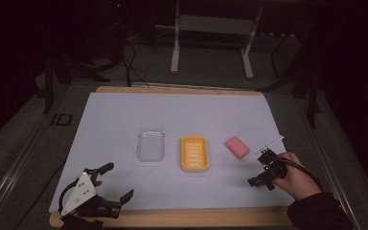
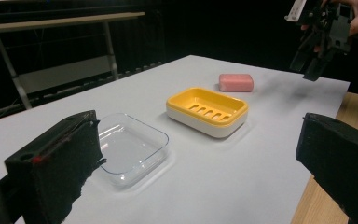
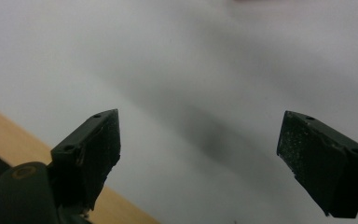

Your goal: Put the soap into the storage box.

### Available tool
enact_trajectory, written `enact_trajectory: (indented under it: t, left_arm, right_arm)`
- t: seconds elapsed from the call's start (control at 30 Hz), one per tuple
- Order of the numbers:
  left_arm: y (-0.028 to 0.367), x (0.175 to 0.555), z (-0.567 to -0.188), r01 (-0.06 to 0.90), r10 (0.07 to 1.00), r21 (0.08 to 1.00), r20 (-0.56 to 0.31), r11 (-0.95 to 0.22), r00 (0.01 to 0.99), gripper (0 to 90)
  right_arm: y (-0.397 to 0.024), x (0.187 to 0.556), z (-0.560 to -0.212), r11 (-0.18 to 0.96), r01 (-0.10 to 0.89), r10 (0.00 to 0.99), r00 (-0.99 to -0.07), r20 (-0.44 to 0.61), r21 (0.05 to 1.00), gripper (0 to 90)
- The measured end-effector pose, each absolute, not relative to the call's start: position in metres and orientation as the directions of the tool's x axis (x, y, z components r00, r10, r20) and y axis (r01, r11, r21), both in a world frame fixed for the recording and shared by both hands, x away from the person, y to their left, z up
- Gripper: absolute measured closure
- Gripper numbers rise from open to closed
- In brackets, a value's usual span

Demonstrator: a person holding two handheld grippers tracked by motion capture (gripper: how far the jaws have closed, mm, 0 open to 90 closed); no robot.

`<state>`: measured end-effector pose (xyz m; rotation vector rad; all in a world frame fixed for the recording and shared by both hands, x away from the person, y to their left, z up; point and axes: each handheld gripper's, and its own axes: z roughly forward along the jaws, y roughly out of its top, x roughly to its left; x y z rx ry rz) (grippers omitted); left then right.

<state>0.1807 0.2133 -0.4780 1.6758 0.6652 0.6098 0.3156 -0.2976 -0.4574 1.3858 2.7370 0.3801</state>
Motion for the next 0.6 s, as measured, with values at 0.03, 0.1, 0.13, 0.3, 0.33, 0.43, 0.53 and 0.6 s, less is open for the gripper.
enact_trajectory:
  t: [0.03,0.1,0.13,0.3,0.33,0.43,0.53,0.6]
  left_arm:
    - [0.213,0.181,-0.478,0.106,0.711,0.981,0.043,-0.164,0.702,0.6]
    - [0.213,0.181,-0.478,0.105,0.709,0.98,0.045,-0.167,0.703,0.6]
    - [0.213,0.181,-0.478,0.106,0.709,0.98,0.048,-0.171,0.704,0.6]
    - [0.213,0.181,-0.478,0.107,0.706,0.979,0.047,-0.172,0.706,0.6]
    - [0.213,0.181,-0.478,0.108,0.706,0.979,0.046,-0.171,0.707,0.6]
    - [0.213,0.181,-0.478,0.11,0.705,0.979,0.043,-0.171,0.708,0.6]
    - [0.213,0.181,-0.478,0.11,0.705,0.979,0.043,-0.17,0.708,0.6]
    - [0.213,0.181,-0.478,0.11,0.704,0.979,0.043,-0.171,0.709,0.6]
  right_arm:
    - [-0.298,0.316,-0.457,0.568,0.787,0.8,-0.597,0.066,0.24,13.7]
    - [-0.298,0.317,-0.457,0.578,0.789,0.793,-0.603,0.087,0.207,13.7]
    - [-0.298,0.318,-0.457,0.587,0.787,0.787,-0.61,0.093,0.191,13.7]
    - [-0.3,0.322,-0.46,0.661,0.742,0.736,-0.67,0.092,0.116,13.8]
    - [-0.301,0.322,-0.461,0.673,0.732,0.726,-0.681,0.093,0.106,13.7]
    - [-0.301,0.323,-0.464,0.72,0.688,0.685,-0.725,0.072,0.084,13.3]
    - [-0.302,0.325,-0.467,0.75,0.658,0.656,-0.753,0.057,0.069,12.8]
    - [-0.302,0.327,-0.467,0.756,0.652,0.65,-0.758,0.049,0.061,12.8]
